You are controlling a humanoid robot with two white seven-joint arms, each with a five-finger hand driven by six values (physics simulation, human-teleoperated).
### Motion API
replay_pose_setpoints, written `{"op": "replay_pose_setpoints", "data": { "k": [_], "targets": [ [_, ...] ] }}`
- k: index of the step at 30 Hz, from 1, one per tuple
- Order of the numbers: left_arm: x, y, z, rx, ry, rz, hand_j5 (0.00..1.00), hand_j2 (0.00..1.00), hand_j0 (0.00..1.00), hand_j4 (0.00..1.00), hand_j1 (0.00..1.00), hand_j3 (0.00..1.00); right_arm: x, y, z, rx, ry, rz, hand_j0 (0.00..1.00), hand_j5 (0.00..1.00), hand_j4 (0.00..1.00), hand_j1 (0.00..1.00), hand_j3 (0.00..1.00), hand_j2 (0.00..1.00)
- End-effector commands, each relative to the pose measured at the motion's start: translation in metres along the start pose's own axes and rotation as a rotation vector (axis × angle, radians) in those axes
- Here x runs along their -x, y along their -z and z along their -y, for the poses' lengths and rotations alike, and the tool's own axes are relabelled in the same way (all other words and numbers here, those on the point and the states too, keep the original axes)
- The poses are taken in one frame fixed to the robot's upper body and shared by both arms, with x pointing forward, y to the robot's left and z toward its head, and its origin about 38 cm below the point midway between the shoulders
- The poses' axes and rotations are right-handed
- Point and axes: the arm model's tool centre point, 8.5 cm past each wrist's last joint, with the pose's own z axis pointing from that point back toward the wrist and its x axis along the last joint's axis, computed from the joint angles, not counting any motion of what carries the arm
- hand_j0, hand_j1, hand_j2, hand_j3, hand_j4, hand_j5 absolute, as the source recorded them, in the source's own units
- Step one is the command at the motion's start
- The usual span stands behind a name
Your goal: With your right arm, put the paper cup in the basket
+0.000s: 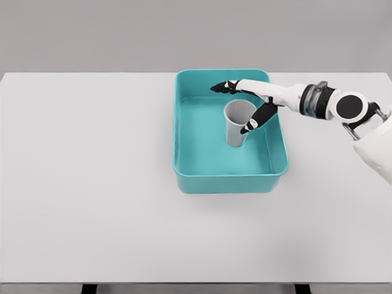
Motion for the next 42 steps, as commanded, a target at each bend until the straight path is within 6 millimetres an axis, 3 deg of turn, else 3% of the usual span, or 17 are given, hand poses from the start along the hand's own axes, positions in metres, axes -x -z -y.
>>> {"op": "replay_pose_setpoints", "data": {
  "k": [1, 16, 25, 26, 29, 31, 33, 42],
  "targets": [
    [0.000, 0.000, 0.000, 0.000, 0.000, 0.001, 1.00, 1.00, 1.00, 1.00, 1.00, 1.00, -0.003, -0.005, 0.002, 0.001, -0.012, 0.004, 0.98, 0.98, 0.98, 0.98, 0.98, 0.98],
    [0.000, 0.000, 0.000, 0.000, 0.000, 0.001, 1.00, 1.00, 1.00, 1.00, 1.00, 1.00, -0.015, -0.015, 0.000, -0.001, -0.048, 0.031, 0.98, 0.98, 0.98, 0.98, 0.98, 0.98],
    [0.000, 0.000, 0.000, 0.000, 0.000, 0.000, 1.00, 1.00, 1.00, 1.00, 1.00, 1.00, -0.039, -0.044, 0.021, 0.066, -0.094, 0.089, 1.00, 1.00, 1.00, 1.00, 1.00, 1.00],
    [0.000, 0.000, 0.000, 0.000, 0.000, 0.000, 1.00, 1.00, 1.00, 1.00, 1.00, 1.00, -0.038, -0.049, 0.022, 0.066, -0.081, 0.092, 1.00, 1.00, 1.00, 1.00, 1.00, 1.00],
    [0.000, 0.000, 0.000, 0.000, 0.000, 0.000, 1.00, 1.00, 1.00, 1.00, 1.00, 1.00, -0.036, -0.096, 0.030, 0.127, -0.082, 0.100, 1.00, 1.00, 1.00, 1.00, 1.00, 1.00],
    [0.000, 0.000, 0.000, 0.000, 0.000, 0.000, 1.00, 1.00, 1.00, 1.00, 1.00, 1.00, -0.033, -0.151, 0.034, 0.225, -0.065, 0.131, 1.00, 1.00, 1.00, 1.00, 1.00, 1.00],
    [0.000, 0.000, 0.000, 0.000, 0.000, 0.000, 1.00, 1.00, 1.00, 1.00, 1.00, 1.00, -0.031, -0.182, 0.037, 0.259, -0.056, 0.209, 1.00, 1.00, 1.00, 1.00, 1.00, 1.00],
    [0.000, 0.000, 0.000, 0.000, 0.000, -0.002, 1.00, 1.00, 1.00, 1.00, 1.00, 1.00, -0.022, -0.186, 0.023, 0.239, -0.040, 0.217, 1.00, 1.00, 1.00, 1.00, 1.00, 1.00]
  ]
}}
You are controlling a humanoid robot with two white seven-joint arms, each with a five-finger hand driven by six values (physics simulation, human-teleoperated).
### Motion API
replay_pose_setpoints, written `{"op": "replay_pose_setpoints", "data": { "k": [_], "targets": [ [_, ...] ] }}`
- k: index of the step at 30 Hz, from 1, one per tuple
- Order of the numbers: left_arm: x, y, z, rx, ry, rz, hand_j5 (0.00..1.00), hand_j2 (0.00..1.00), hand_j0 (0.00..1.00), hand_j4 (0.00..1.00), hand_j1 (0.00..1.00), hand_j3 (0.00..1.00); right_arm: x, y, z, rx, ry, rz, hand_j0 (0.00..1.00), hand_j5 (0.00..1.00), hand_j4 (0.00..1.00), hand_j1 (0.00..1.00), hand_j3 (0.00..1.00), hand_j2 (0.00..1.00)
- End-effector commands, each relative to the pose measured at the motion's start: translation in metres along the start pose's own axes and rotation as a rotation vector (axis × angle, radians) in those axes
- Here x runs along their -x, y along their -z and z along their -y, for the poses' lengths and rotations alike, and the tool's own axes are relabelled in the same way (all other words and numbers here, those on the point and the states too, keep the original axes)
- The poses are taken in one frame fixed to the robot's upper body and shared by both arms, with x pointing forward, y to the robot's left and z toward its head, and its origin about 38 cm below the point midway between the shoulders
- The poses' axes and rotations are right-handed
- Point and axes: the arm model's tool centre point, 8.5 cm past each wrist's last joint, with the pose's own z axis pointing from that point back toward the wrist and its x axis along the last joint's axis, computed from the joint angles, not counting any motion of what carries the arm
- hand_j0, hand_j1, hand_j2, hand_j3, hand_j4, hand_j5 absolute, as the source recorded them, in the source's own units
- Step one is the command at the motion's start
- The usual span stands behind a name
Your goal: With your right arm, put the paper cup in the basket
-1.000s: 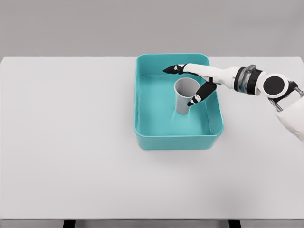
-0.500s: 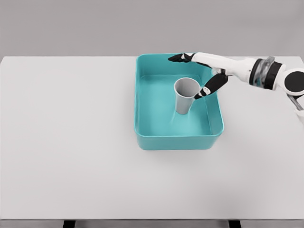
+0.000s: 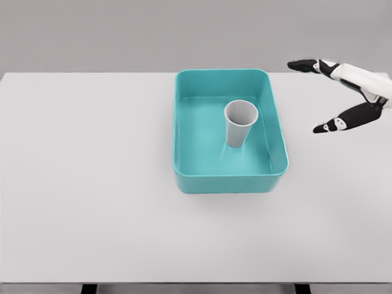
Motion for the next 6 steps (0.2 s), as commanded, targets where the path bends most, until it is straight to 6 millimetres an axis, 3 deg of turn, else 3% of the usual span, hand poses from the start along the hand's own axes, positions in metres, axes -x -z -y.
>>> {"op": "replay_pose_setpoints", "data": {
  "k": [1, 6],
  "targets": [
    [0.0001, 0.0000, 0.0000, 0.000, 0.000, 0.000, 1.00, 1.00, 1.00, 1.00, 1.00, 1.00, -0.0034, -0.0016, 0.0030, 0.008, -0.007, 0.017, 1.00, 1.00, 1.00, 1.00, 1.00, 1.00],
    [-0.0005, 0.0000, 0.0000, 0.000, -0.007, 0.002, 1.00, 1.00, 1.00, 1.00, 1.00, 1.00, -0.0027, -0.0045, 0.0039, 0.004, -0.012, 0.006, 1.00, 1.00, 1.00, 1.00, 1.00, 1.00]
  ]
}}
